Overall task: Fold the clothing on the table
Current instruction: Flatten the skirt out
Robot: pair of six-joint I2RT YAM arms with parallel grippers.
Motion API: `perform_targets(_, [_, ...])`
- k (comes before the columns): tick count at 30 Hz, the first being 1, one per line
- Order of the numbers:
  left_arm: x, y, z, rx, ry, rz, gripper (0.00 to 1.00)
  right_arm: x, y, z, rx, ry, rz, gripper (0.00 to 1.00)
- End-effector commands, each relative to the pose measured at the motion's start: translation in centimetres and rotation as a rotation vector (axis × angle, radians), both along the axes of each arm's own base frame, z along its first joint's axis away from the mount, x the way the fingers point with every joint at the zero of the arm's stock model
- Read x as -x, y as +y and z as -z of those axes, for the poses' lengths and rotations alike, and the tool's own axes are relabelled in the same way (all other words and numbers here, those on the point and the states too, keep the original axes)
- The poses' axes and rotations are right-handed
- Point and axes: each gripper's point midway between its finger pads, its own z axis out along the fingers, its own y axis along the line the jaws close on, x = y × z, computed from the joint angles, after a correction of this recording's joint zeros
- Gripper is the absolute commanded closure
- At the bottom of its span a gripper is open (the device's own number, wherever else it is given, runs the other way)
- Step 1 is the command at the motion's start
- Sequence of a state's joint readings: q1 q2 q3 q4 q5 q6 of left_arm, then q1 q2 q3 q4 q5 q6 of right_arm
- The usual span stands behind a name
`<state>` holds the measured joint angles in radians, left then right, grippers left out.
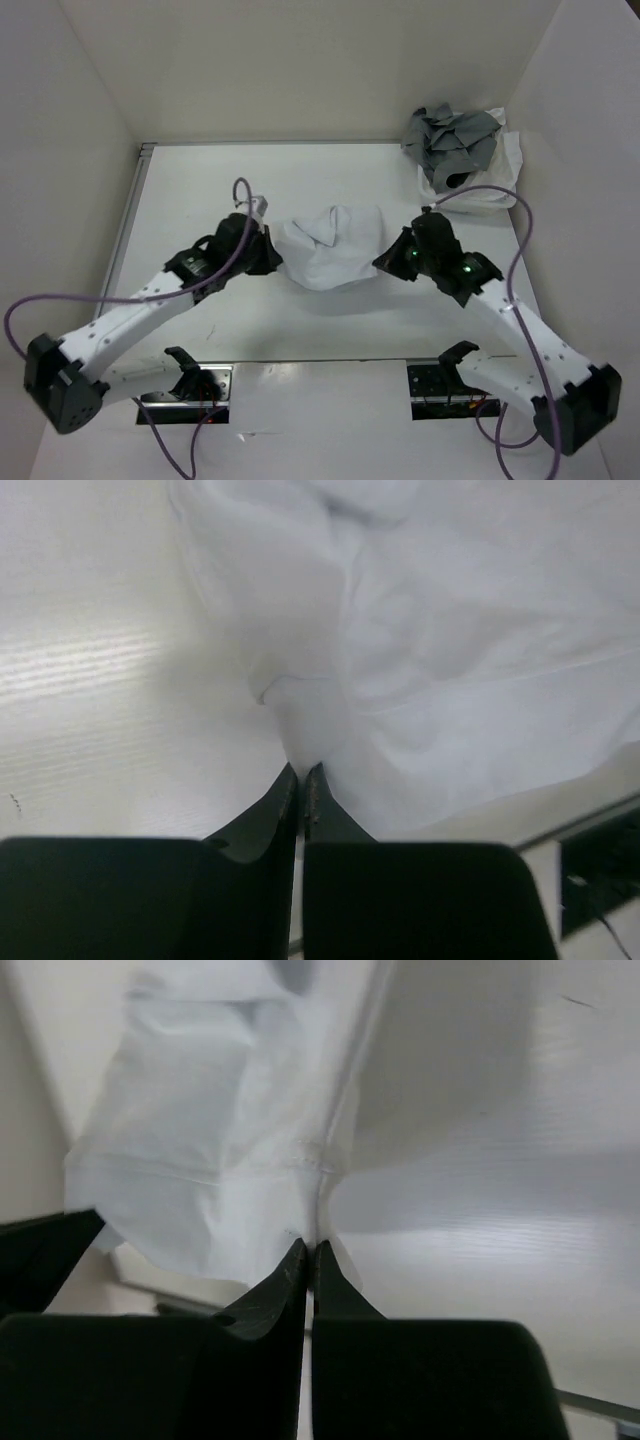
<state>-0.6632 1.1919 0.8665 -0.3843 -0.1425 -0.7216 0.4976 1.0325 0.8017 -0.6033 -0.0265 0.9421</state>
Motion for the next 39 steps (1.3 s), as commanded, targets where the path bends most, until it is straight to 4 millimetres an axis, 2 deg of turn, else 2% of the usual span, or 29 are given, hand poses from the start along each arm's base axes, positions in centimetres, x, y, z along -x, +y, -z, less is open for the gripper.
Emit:
perform_targets(1, [1.3, 0.9, -8.2, 0.101, -0.167, 0.046, 1.0, 3.0, 0.6, -6.1, -0.097, -0.135, -0.127, 1.0])
perform_targets(2, [2.3, 1.4, -10.2, 0.132, -0.211, 0.062, 1.0, 4.7, 0.8, -8.7, -0.162, -0.207, -0.184, 1.0])
perform_targets(3, [3.0, 1.5, -11.0, 0.15, -0.216, 0.078, 1.0, 5.6, 0.7, -9.4, -0.187, -0.227, -0.201, 1.0])
perform_targets(6, [5.3, 2.2, -12.6, 0.198, -0.216, 0.11, 1.0, 8.8, 0.6, -11.2, -0.26, -0.25, -0.275, 1.0])
perform_targets(10, [8.3, 2.4, -14.5, 0.324, -0.232, 0.149, 1.0, 10.9, 0.5, -11.7, -0.293, -0.234, -0.321, 1.0])
perform_targets(11, [8.6, 2.5, -14.6, 0.346, -0.225, 0.136, 1.0, 11.0, 0.4, -11.4, -0.289, -0.223, -0.32, 1.0])
perform_targets(14, [8.7, 2.6, -12.8, 0.344, -0.182, 0.106, 1.0, 10.6, 0.6, -11.1, -0.27, -0.225, -0.335, 1.0])
perform_targets(15, [8.6, 2.5, -12.5, 0.344, -0.182, 0.106, 1.0, 10.0, 0.7, -10.7, -0.256, -0.231, -0.331, 1.0])
perform_targets(16, [8.2, 2.2, -11.0, 0.331, -0.15, 0.098, 1.0, 9.2, 0.9, -9.6, -0.233, -0.207, -0.328, 1.0])
perform_targets(17, [7.7, 2.2, -10.3, 0.316, -0.144, 0.084, 1.0, 8.6, 1.2, -9.6, -0.234, -0.211, -0.328, 1.0])
perform_targets(18, [6.9, 1.8, -10.0, 0.313, -0.153, 0.073, 1.0, 7.2, 1.3, -9.2, -0.209, -0.234, -0.306, 1.0])
perform_targets(20, [4.5, 1.3, -8.1, 0.24, -0.118, 0.035, 1.0, 4.9, 1.9, -7.3, -0.142, -0.2, -0.302, 1.0])
perform_targets(21, [3.3, 0.9, -8.0, 0.214, -0.128, 0.043, 1.0, 2.9, 1.6, -7.5, -0.123, -0.225, -0.268, 1.0])
perform_targets(22, [1.4, 0.5, -6.0, 0.159, -0.078, 0.029, 1.0, 0.8, 1.9, -6.9, -0.091, -0.2, -0.26, 1.0])
perform_targets(23, [0.1, 0.1, -5.9, 0.146, -0.074, 0.032, 1.0, -0.8, 1.6, -6.7, -0.055, -0.212, -0.265, 1.0])
perform_targets(24, [-2.9, -0.2, -5.6, 0.119, -0.075, 0.026, 1.0, -3.2, 0.5, -7.0, -0.035, -0.236, -0.222, 1.0])
perform_targets(26, [-5.9, -0.3, -5.6, 0.109, -0.073, 0.025, 1.0, -7.1, 0.0, -7.2, 0.0, -0.245, -0.211, 1.0])
perform_targets(27, [-8.8, 0.4, -5.7, 0.093, -0.073, 0.006, 1.0, -9.3, -0.8, -8.9, 0.002, -0.287, -0.181, 1.0])
perform_targets(28, [-10.1, 0.5, -6.0, 0.099, -0.081, 0.005, 1.0, -11.2, -1.0, -7.7, 0.019, -0.255, -0.174, 1.0])
perform_targets(29, [-11.4, 0.5, -6.4, 0.115, -0.089, 0.012, 1.0, -12.6, -1.4, -7.7, 0.038, -0.259, -0.174, 1.0])
perform_targets(30, [-12.9, 0.9, -5.3, 0.093, -0.068, 0.01, 1.0, -14.6, -2.2, -9.6, 0.044, -0.303, -0.149, 1.0])
perform_targets(31, [-15.5, 2.0, -7.4, 0.101, -0.121, -0.026, 1.0, -16.2, -2.3, -8.3, 0.048, -0.27, -0.156, 1.0])
perform_targets(32, [-17.1, 2.2, -6.3, 0.098, -0.099, -0.02, 1.0, -17.5, -2.7, -8.5, 0.064, -0.28, -0.157, 1.0])
perform_targets(33, [-18.4, 2.7, -6.6, 0.088, -0.108, -0.018, 1.0, -19.4, -3.3, -10.8, 0.064, -0.334, -0.147, 1.0])
perform_targets(34, [-20.5, 3.8, -9.4, 0.098, -0.162, -0.04, 1.0, -20.4, -3.8, -11.1, 0.074, -0.336, -0.142, 1.0])
perform_targets(35, [-22.0, 4.3, -8.9, 0.086, -0.157, -0.049, 1.0, -22.7, -4.0, -12.3, 0.088, -0.375, -0.143, 1.0])
perform_targets(37, [-24.1, 6.1, -10.7, 0.075, -0.199, -0.075, 1.0, -24.2, -4.7, -13.5, 0.104, -0.398, -0.147, 1.0])
perform_targets(38, [-25.7, 6.3, -13.2, 0.092, -0.253, -0.079, 1.0, -25.7, -4.8, -15.6, 0.124, -0.46, -0.148, 1.0])
perform_targets(39, [-26.5, 6.7, -14.4, 0.1, -0.277, -0.07, 1.0, -26.3, -5.5, -16.6, 0.139, -0.478, -0.135, 1.0])
